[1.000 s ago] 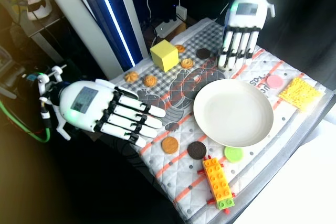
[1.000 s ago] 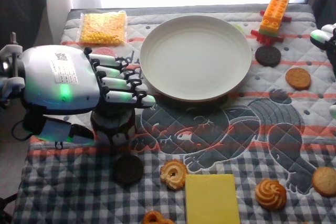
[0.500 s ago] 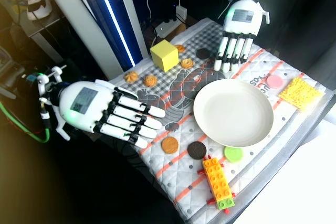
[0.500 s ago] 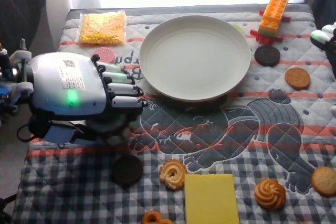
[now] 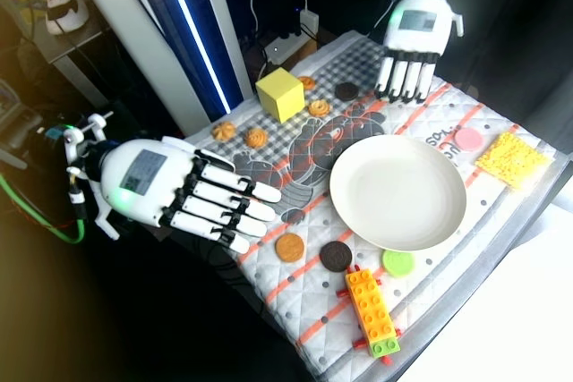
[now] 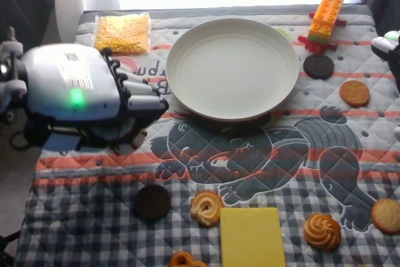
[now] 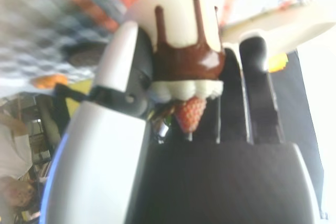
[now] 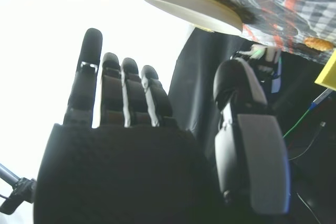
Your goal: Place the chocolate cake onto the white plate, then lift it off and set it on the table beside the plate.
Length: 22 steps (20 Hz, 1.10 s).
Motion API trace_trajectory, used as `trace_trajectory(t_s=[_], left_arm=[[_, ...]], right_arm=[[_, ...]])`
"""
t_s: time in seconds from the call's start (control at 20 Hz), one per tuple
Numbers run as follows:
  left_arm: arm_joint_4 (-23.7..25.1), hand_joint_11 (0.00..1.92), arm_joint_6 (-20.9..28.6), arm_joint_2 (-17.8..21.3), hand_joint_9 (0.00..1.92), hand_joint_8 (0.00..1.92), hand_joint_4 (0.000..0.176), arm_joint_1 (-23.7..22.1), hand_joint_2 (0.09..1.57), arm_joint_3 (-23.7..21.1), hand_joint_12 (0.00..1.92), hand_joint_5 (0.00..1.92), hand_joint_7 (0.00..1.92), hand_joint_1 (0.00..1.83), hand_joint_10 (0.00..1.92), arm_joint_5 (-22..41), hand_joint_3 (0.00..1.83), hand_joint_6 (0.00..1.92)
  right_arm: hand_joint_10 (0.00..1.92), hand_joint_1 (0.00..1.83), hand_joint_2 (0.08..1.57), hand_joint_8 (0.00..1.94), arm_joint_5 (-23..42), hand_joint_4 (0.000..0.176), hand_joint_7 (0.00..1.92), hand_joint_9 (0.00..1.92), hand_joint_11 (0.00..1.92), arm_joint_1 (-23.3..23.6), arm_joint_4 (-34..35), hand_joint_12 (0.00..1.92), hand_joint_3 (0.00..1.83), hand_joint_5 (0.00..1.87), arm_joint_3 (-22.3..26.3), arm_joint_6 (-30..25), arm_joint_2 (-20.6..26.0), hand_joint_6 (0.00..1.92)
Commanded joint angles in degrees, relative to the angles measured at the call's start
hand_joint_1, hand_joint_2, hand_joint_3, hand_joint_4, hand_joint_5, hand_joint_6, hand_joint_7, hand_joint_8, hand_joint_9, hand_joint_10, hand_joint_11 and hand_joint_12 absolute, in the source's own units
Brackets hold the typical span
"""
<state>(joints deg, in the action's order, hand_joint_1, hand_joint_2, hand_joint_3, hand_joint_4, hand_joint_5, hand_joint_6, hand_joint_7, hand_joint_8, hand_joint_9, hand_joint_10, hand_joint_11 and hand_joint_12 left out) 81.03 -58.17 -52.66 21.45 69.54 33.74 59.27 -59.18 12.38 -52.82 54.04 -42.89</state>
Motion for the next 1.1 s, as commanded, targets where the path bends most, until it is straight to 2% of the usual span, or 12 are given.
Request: trace_trajectory(t_s=[0.0, 0.1, 0.15, 0.3, 0.45, 0.55, 0.65, 0.75, 0.85, 0.9, 0.95, 1.05], left_arm=[[-3.7, 0.33, -0.1, 0.9, 0.44, 1.87, 0.0, -1.6, 1.39, -0.2, 1.92, 0.02, 0.33, 1.42, 1.92, 1.9, 0.01, 1.89], [-4.8, 0.59, -0.1, 1.1, 0.39, 1.92, 0.008, -3.4, 1.46, -0.3, 1.92, 0.4, 0.4, 0.99, 1.92, 1.5, 0.01, 1.83], [-5.0, 0.6, -0.1, 1.1, 0.37, 1.92, 0.013, -4.2, 1.46, -0.2, 1.92, 0.41, 0.4, 0.97, 1.92, 1.3, 0.01, 1.82], [-6.0, 0.33, -0.1, 0.3, 0.16, 1.84, 0.0, -7.1, 1.41, 0.2, 1.92, 0.47, 0.07, 0.97, 1.91, 0.0, 0.0, 1.75], [-8.1, 0.61, -0.1, -3.3, 0.36, 1.78, 0.0, -7.5, 1.38, 2.7, 1.92, 0.51, 0.16, 1.0, 1.88, -0.7, 0.0, 1.7], [-8.2, 0.41, -0.1, -5.9, 0.23, 1.92, 0.0, -8.0, 1.35, 4.6, 1.92, 0.57, 0.14, 1.03, 1.92, -1.2, 0.0, 1.63], [-9.0, 0.28, -0.1, -7.8, 0.05, 1.92, 0.0, -8.6, 1.28, 6.1, 1.92, 0.2, 0.01, 1.19, 1.92, -1.9, 0.0, 1.69], [-10.5, 0.4, -0.1, -9.6, 0.12, 1.92, 0.066, -8.7, 1.25, 7.5, 1.92, 0.04, 0.0, 1.33, 1.92, -2.5, 0.0, 0.56], [-11.7, 0.09, -0.1, -12.1, 0.01, 1.92, 0.0, -8.4, 1.27, 8.9, 1.92, 0.05, 0.0, 1.27, 1.92, -3.2, 0.0, 1.46], [-12.1, 0.3, -0.1, -13.3, 0.11, 1.92, 0.0, -8.4, 1.24, 9.7, 1.92, 0.01, 0.0, 1.3, 1.92, -3.5, 0.0, 1.27], [-12.3, 0.42, -0.1, -14.5, 0.21, 1.92, 0.0, -8.4, 1.22, 10.5, 1.92, 0.08, 0.06, 1.3, 1.92, -3.6, 0.0, 1.53], [-12.6, 0.56, -0.1, -17.2, 0.37, 1.92, 0.0, -8.4, 1.27, 12.3, 1.92, 0.59, 0.21, 1.06, 1.92, -4.0, 0.07, 1.58]], right_arm=[[0.0, 0.43, 1.27, 0.0, 7.0, 0.0, 0.0, 0.03, 0.0, 0.3, 0.5, 0.81, 0.0, 0.0, -0.3, -0.2, 0.3, 0.0], [0.0, 0.4, 1.26, 0.0, 7.0, 0.001, 0.0, 0.03, 0.0, 0.3, 0.5, 0.98, 0.0, 0.0, -0.4, -0.2, 0.3, 0.0], [0.0, 0.42, 1.26, 0.0, 7.0, 0.024, 0.0, 0.02, 0.0, 0.3, 0.5, 0.95, 0.0, 0.0, -0.4, -0.2, 0.3, 0.0], [0.01, 0.4, 1.27, 0.0, 7.0, 0.02, 0.0, 0.02, 0.0, 0.3, 0.5, 1.02, 0.0, 0.0, -0.5, -0.3, 0.3, 0.0], [0.0, 0.37, 1.28, 0.0, 7.0, 0.018, 0.0, 0.02, 0.0, 0.3, 0.5, 1.02, 0.0, 0.0, -0.5, -0.4, 0.3, 0.0], [0.0, 0.41, 1.3, 0.0, 7.0, 0.017, 0.0, 0.02, 0.0, 0.3, 0.5, 0.9, 0.01, 0.0, -0.6, -0.4, 0.3, 0.0], [0.01, 0.4, 1.31, 0.0, 7.0, 0.0, 0.0, 0.02, 0.0, 0.3, 0.5, 0.93, 0.0, 0.0, -0.6, -0.6, 0.5, 0.0], [0.01, 0.41, 1.3, 0.0, 7.0, 0.0, 0.0, 0.04, 0.0, 0.3, 0.5, 1.03, 0.0, 0.0, -0.6, -0.7, 0.5, 0.0], [0.02, 0.4, 1.32, 0.0, 7.0, 0.0, 0.0, 0.05, 0.0, 0.3, 0.5, 1.06, 0.0, 0.0, -0.6, -0.7, 0.6, 0.0], [0.02, 0.42, 1.33, 0.0, 7.0, 0.0, 0.0, 0.04, 0.0, 0.3, 0.6, 0.97, 0.0, 0.0, -0.6, -0.7, 0.6, 0.0], [0.01, 0.43, 1.32, 0.0, 7.0, 0.0, 0.0, 0.03, 0.0, 0.3, 0.6, 0.92, 0.0, 0.0, -0.6, -0.7, 0.6, 0.0], [0.0, 0.43, 1.32, 0.0, 7.0, 0.0, 0.0, 0.01, 0.0, 0.3, 0.6, 0.82, 0.0, 0.0, -0.6, -0.7, 0.6, 0.0]])
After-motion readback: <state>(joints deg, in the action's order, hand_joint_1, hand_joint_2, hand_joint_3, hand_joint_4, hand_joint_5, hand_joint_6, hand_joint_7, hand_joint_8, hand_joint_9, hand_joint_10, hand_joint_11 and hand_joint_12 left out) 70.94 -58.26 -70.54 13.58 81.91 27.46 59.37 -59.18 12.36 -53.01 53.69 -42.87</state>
